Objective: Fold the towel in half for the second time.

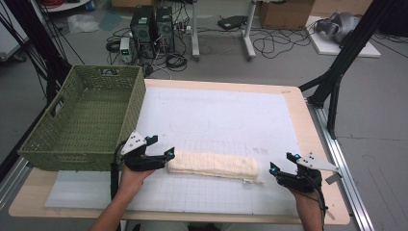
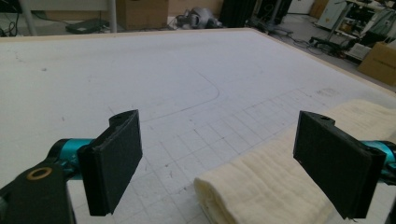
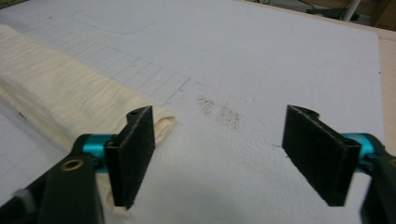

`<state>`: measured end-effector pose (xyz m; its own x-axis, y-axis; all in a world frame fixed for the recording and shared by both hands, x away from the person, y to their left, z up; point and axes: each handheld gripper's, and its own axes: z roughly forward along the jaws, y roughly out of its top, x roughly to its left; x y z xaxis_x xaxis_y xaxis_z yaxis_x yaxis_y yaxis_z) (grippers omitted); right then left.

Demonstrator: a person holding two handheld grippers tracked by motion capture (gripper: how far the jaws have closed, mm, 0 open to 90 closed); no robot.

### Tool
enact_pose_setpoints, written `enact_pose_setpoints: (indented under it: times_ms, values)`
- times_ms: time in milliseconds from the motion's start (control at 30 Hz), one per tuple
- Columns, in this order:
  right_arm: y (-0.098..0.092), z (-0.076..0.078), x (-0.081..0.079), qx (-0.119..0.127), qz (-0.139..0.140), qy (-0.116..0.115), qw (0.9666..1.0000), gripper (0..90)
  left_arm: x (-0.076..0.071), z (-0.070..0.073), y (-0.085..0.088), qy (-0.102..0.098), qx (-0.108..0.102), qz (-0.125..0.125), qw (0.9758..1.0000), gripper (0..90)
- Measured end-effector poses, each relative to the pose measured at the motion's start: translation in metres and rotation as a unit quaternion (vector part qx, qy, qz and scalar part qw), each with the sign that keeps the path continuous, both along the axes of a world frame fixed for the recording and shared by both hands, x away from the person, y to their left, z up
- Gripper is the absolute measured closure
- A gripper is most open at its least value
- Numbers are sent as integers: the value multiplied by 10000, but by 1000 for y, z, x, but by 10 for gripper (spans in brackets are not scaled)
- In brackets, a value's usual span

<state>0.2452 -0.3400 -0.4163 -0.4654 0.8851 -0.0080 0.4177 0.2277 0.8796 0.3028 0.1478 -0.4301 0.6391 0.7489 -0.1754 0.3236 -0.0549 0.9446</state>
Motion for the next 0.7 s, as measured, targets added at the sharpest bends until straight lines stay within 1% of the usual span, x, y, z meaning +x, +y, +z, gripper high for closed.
enact_pose_setpoints:
  times_ms: [100, 200, 267, 333, 400, 500, 600, 700]
  values:
    - [-3, 2, -4, 38, -79, -33, 10000, 117, 0, 2, 1, -60, -64, -119, 9999, 162]
    - [-7, 2, -8, 192, -46, -72, 9998, 115, 0, 3, 1, -106, -90, -158, 9998, 162]
    - [-10, 2, -9, 150, -30, -74, 9999, 113, 0, 4, 1, -100, -85, -175, 9998, 167]
    - [-10, 2, -9, 193, -33, -36, 9998, 112, 0, 5, 2, -117, -66, -173, 9998, 171]
    - [-10, 3, -9, 248, -43, -74, 9997, 112, 0, 7, 3, -134, -88, -166, 9997, 178]
    - [-9, 4, -8, 175, -53, -94, 9998, 111, -1, 8, 5, -143, -108, -154, 9997, 180]
    - [-7, 3, -7, 188, -46, -44, 9998, 112, -2, 8, 7, -142, -58, -169, 9997, 193]
    - [-5, 3, -6, 130, -21, -33, 9999, 112, -3, 8, 7, -142, -43, -153, 9998, 199]
